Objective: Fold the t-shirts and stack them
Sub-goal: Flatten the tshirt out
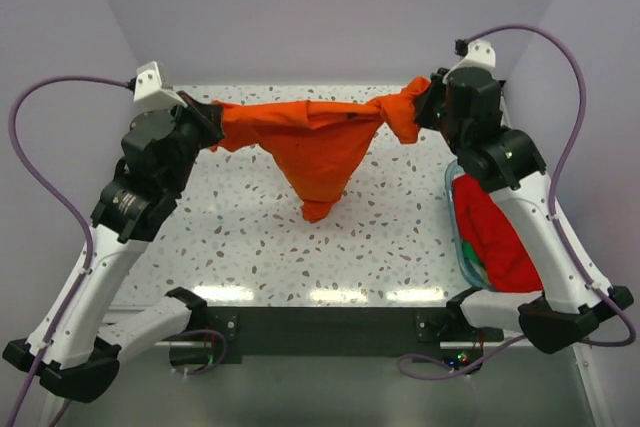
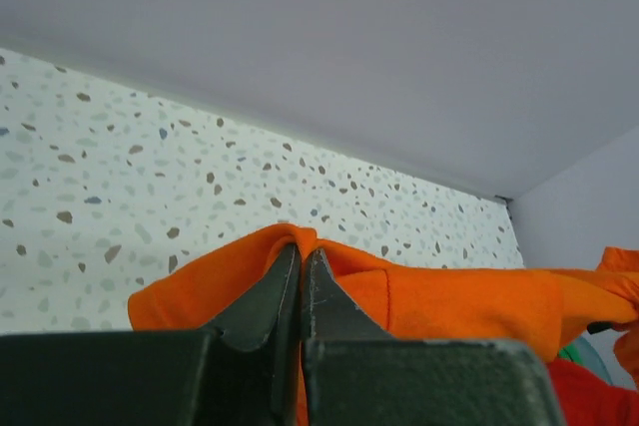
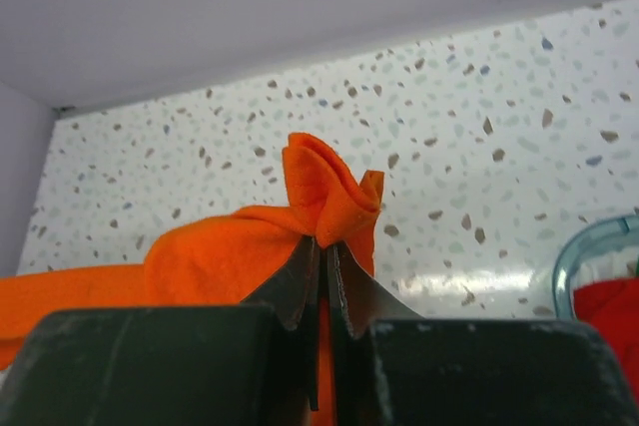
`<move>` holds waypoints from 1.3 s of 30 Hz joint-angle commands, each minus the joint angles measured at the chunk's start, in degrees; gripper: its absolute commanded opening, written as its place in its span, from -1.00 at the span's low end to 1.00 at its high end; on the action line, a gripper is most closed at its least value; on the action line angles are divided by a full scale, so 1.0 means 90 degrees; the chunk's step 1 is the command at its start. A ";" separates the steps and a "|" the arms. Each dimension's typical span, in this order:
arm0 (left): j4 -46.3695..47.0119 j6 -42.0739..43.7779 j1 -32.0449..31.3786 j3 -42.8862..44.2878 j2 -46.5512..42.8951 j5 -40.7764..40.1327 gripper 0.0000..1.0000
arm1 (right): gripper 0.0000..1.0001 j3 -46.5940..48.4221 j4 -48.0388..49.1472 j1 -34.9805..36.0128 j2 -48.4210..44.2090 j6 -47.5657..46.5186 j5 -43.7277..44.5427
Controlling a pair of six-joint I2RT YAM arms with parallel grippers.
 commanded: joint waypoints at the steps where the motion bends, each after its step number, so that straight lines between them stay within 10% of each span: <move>1: 0.0516 0.0771 0.0115 0.0846 0.0559 -0.1050 -1.00 | -1.00 0.1109 0.0306 -0.0085 0.0716 -0.0415 -0.0218; 11: 0.0928 0.1386 0.1619 0.5667 0.3000 0.0120 -1.00 | -1.00 0.6254 0.1391 -0.0300 0.4349 0.0178 -0.2171; 15: 0.0849 0.1621 0.1619 0.6922 0.3150 0.0762 -1.00 | -1.00 0.6660 0.2578 -0.0300 0.4734 0.0766 -0.2942; 21: 0.1357 0.1261 0.1609 0.5089 0.1871 0.1691 -1.00 | -1.00 0.5234 0.2993 -0.0718 0.4254 0.1039 -0.3323; 28: 0.2984 -0.0516 0.0629 -0.0595 0.0327 0.3022 -1.00 | -0.93 0.2169 0.3208 -0.1822 0.4097 0.1440 -0.4954; 30: 0.3465 -0.0847 -0.0125 -0.1560 0.0374 0.2525 -0.81 | -0.71 0.1660 0.3102 -0.2202 0.4341 0.1499 -0.5053; 33: 0.4441 -0.1405 -0.1318 -0.2754 0.1232 0.2503 -0.05 | 0.20 0.1258 0.2392 -0.2564 0.4877 0.1343 -0.4683; 39: 0.4318 -0.1504 -0.1789 -0.2795 0.1880 0.1922 0.47 | 0.75 0.0576 0.1509 -0.2439 0.4374 0.0845 -0.3630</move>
